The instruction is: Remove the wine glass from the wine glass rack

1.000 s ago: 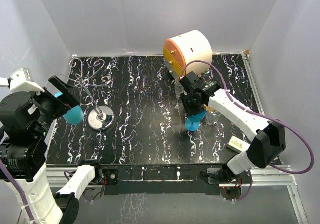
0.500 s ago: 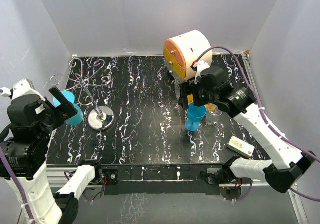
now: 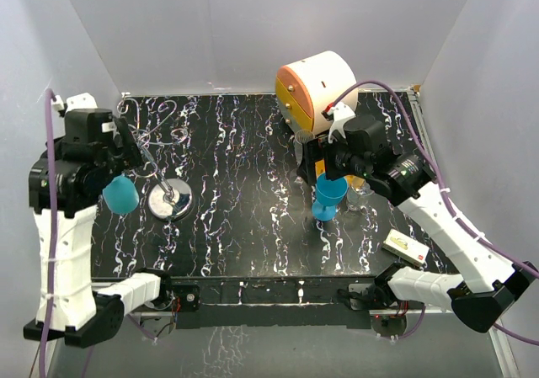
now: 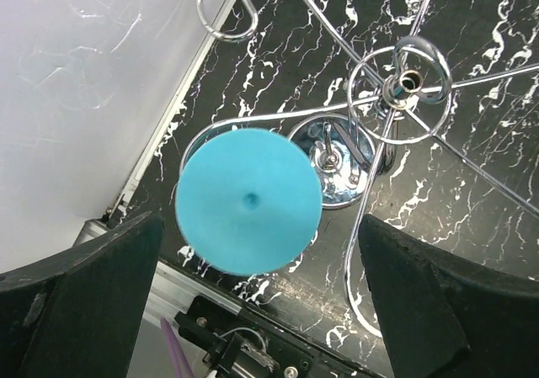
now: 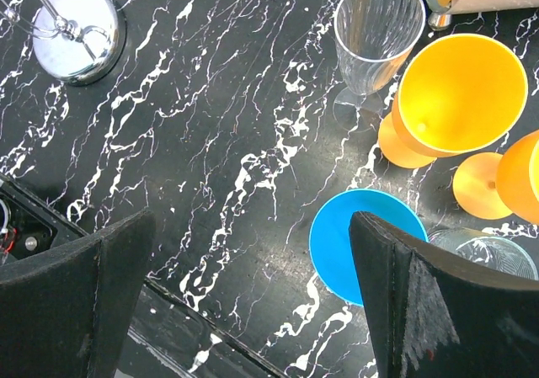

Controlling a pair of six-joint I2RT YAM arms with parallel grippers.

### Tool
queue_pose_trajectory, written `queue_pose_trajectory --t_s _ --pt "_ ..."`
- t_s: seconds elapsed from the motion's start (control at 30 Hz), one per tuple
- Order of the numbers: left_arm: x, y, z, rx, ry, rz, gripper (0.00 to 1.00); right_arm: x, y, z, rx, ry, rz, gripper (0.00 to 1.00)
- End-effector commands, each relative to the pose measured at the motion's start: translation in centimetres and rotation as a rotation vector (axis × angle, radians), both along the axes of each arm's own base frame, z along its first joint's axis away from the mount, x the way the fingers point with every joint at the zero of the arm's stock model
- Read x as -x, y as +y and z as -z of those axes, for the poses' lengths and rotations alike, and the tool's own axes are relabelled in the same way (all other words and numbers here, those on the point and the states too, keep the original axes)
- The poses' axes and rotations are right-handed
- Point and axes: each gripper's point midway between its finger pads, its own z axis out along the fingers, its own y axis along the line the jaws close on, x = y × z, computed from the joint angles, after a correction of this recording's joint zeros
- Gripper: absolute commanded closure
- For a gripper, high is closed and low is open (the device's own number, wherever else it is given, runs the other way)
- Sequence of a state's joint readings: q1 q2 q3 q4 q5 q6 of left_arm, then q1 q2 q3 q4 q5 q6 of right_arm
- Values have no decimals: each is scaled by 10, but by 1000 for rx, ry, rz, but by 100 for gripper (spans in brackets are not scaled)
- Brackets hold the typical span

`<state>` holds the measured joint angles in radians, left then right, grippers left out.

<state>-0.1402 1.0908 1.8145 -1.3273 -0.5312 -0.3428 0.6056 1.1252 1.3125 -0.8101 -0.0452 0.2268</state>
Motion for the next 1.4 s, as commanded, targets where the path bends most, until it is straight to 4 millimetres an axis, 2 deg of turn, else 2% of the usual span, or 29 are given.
queue_pose_trajectory --t_s 0.0,0.13,0.3,0.6,1.37 --pt "-3 9 -6 -64 7 -37 1 -5 2 -22 -49 -90 -9 2" --pt "-5 13 -4 -77 26 -70 1 -5 2 -23 -58 -99 -10 2" --pt "1 24 -3 -113 41 -140 1 -4 2 -25 -63 -106 -10 2" --pt "-9 11 13 -63 81 -89 1 -4 2 -22 -67 -109 -9 2" --pt "-7 15 31 -84 140 -132 1 -3 0 -20 -67 -113 -8 2"
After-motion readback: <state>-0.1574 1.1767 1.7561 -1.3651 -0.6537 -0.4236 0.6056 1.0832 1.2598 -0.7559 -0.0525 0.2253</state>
